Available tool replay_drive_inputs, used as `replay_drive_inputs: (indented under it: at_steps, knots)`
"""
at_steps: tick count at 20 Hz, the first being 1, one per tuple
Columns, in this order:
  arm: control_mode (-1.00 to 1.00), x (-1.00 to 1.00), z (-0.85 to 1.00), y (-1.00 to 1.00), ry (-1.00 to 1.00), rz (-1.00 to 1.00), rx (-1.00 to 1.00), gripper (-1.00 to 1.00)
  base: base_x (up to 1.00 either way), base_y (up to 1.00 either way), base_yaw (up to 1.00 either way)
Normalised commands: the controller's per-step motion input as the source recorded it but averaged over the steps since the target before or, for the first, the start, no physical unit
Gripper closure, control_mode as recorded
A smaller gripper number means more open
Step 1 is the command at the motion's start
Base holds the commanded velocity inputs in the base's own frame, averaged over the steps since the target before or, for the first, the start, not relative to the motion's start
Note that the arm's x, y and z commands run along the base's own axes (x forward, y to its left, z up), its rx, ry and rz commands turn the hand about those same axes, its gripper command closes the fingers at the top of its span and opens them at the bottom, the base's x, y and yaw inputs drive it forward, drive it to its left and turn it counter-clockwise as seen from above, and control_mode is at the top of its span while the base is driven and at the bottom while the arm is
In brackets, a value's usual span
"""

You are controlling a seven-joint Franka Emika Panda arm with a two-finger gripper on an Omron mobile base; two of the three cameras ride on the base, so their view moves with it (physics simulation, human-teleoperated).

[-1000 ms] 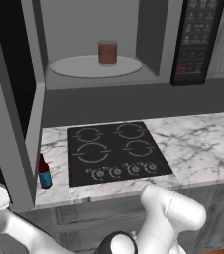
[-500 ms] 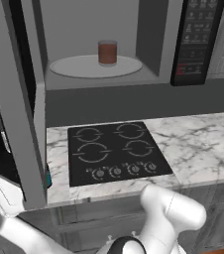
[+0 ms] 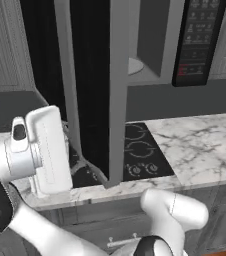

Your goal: Place the microwavable item in the microwave. Then, close the microwave door and press the start button.

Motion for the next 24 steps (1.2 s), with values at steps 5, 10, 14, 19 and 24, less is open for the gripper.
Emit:
replay_drive_inputs:
  at_steps: [5,10,14,19,24]
  knots:
    - [-1.00,0.02,0.15,-1.00,0.11,0.29,0.19,-1.00,0.00,0.00,0.00]
    - [-1.00,0.22,0.00,-0.98,0.21,0.36,0.13,-1.00,0.00,0.00,0.00]
    - [-1.00,0.49,0.00,-0.84,0.21,0.41,0.07,-1.00,0.00,0.00,0.00]
    - [-1.00,0.74,-0.05,-0.57,0.15,0.43,0.05,-1.00,0.00,0.00,0.00]
    - [-1.00,0.98,-0.02,-0.15,0.11,0.37,0.01,-1.00,0.00,0.00,0.00]
